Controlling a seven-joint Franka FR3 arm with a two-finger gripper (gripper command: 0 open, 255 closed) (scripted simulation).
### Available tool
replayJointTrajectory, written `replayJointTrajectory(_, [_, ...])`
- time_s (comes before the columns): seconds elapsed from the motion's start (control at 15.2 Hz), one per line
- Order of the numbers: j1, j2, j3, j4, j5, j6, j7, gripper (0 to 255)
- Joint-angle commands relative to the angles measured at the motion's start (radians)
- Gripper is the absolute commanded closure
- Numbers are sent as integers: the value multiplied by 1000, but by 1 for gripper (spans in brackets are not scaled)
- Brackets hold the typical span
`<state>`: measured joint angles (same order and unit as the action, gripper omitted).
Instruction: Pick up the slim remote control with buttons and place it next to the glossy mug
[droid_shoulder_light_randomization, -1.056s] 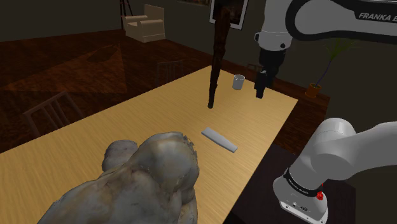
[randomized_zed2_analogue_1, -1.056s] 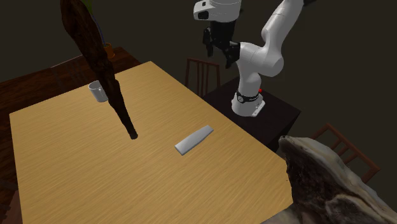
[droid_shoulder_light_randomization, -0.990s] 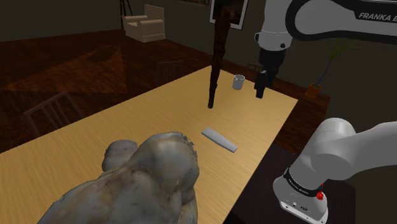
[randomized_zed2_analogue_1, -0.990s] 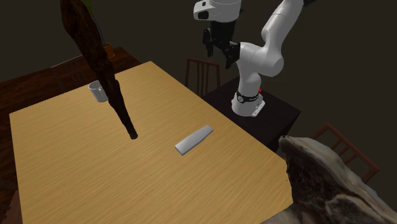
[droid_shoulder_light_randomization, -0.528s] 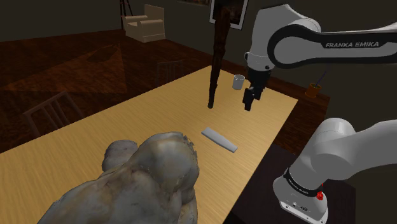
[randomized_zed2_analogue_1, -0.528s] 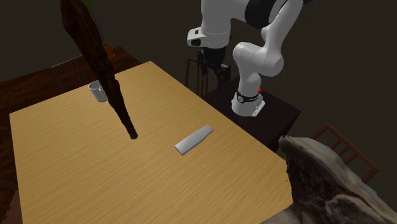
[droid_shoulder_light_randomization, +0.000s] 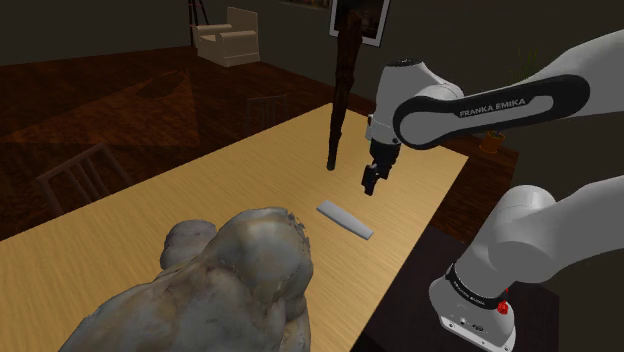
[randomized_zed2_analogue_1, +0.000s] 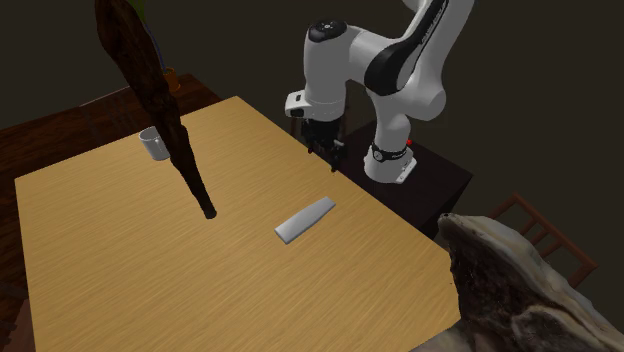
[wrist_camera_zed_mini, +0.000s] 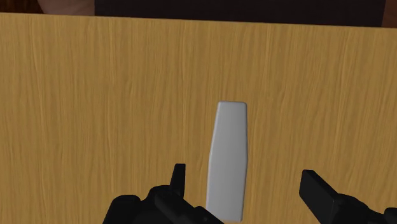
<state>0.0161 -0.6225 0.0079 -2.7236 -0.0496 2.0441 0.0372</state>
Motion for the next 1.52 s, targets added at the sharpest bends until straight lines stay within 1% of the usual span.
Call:
replayJointTrajectory(0.0, [1,66,-5,-33,4,112,0,0])
replayJointTrajectory(0.33, [5,262,-18,-60,19,361,-10,0])
replayJointTrajectory(0.66, [18,499,-31,-38,55,599,-36,0])
replayJointTrajectory(1.19, [22,645,-31,-33,74,743,-50,0])
replayJointTrajectory(1.45, [22,656,-30,-32,75,753,-51,0])
